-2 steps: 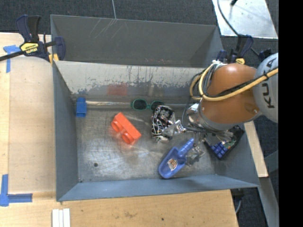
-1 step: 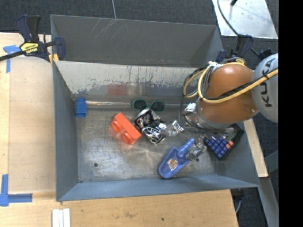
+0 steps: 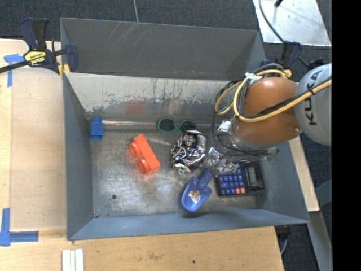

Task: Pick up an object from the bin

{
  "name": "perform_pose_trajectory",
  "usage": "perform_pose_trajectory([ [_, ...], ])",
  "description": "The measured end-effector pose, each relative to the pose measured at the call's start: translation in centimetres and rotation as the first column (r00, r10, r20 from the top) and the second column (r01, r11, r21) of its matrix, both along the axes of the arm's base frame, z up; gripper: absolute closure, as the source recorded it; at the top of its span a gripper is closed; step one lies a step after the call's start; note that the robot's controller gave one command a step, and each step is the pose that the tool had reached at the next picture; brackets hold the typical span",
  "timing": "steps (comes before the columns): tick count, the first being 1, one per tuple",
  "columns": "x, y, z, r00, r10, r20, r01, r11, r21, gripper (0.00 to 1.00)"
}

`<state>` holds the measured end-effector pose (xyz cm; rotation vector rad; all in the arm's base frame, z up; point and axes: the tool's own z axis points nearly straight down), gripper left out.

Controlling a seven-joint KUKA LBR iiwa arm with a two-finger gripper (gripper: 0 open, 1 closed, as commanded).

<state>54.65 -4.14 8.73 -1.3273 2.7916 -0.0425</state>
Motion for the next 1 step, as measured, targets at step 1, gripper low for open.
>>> perform_pose_trajectory([
  [1, -0.02, 0.03, -0.01, 1.0, 0.0, -0.001, 0.0, 1.0, 0.0, 1.0],
])
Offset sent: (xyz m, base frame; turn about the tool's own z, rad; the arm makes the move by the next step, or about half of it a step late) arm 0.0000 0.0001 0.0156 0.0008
